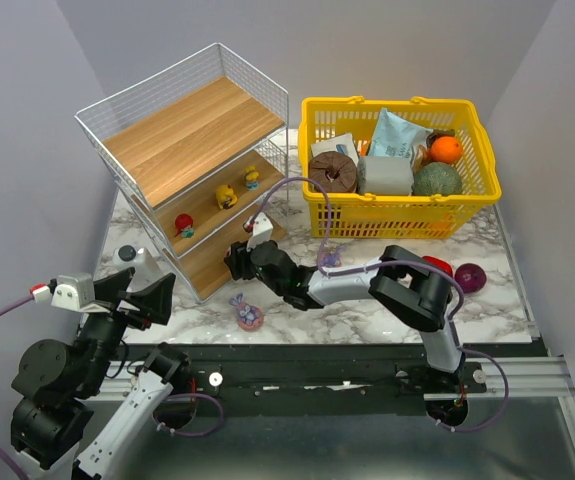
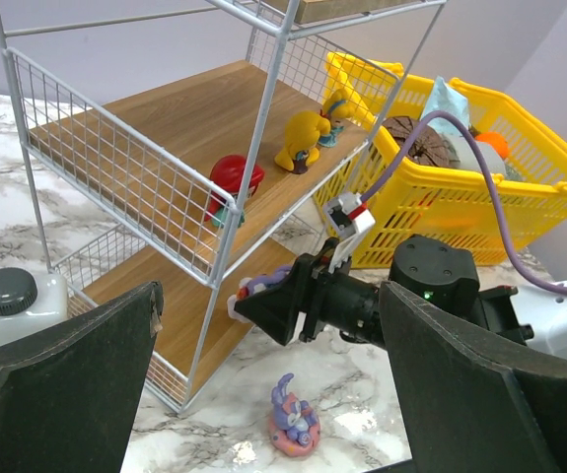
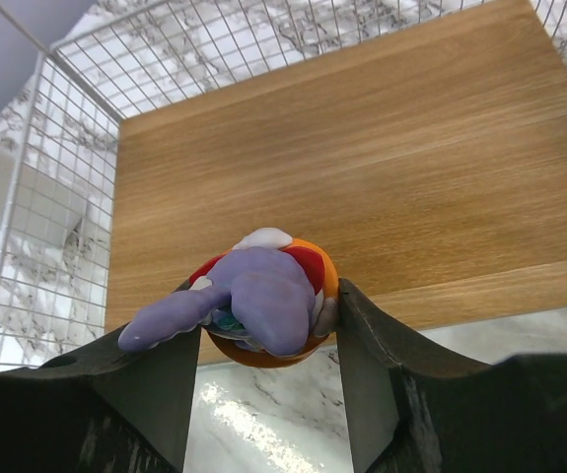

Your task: Place and organize the plastic toys onto the shelf

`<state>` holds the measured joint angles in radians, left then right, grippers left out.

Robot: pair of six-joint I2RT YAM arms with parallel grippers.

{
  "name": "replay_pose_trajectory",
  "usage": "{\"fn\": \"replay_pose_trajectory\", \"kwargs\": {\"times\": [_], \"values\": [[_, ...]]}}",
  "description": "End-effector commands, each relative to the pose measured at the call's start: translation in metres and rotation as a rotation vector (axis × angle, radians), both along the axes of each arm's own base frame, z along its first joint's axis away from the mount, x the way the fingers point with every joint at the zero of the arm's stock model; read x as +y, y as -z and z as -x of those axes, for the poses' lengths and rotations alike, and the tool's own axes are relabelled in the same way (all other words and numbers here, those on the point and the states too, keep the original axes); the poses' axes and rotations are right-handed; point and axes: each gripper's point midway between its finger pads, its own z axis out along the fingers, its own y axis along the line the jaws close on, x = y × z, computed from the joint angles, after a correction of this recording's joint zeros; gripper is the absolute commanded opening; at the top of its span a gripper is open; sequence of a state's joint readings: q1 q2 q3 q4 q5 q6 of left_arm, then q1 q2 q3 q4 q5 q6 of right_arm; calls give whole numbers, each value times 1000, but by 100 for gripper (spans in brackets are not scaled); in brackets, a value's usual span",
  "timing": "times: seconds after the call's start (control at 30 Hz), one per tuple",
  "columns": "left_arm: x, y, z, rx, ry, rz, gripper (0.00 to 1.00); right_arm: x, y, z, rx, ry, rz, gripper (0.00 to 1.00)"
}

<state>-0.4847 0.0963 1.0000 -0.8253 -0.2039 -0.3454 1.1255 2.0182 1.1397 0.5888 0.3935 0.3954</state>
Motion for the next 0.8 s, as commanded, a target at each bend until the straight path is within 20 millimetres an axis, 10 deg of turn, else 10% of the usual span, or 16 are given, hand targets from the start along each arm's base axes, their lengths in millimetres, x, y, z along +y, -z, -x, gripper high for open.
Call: {"fn": "replay_pose_trajectory", "kwargs": {"times": [0.0, 0.77], "values": [[0, -1, -1, -4, 0, -19, 99, 13, 2, -8, 2, -21, -8, 29], [1, 2, -1, 2, -6, -21, 99, 16, 23, -13, 81, -5, 27, 50]]}}
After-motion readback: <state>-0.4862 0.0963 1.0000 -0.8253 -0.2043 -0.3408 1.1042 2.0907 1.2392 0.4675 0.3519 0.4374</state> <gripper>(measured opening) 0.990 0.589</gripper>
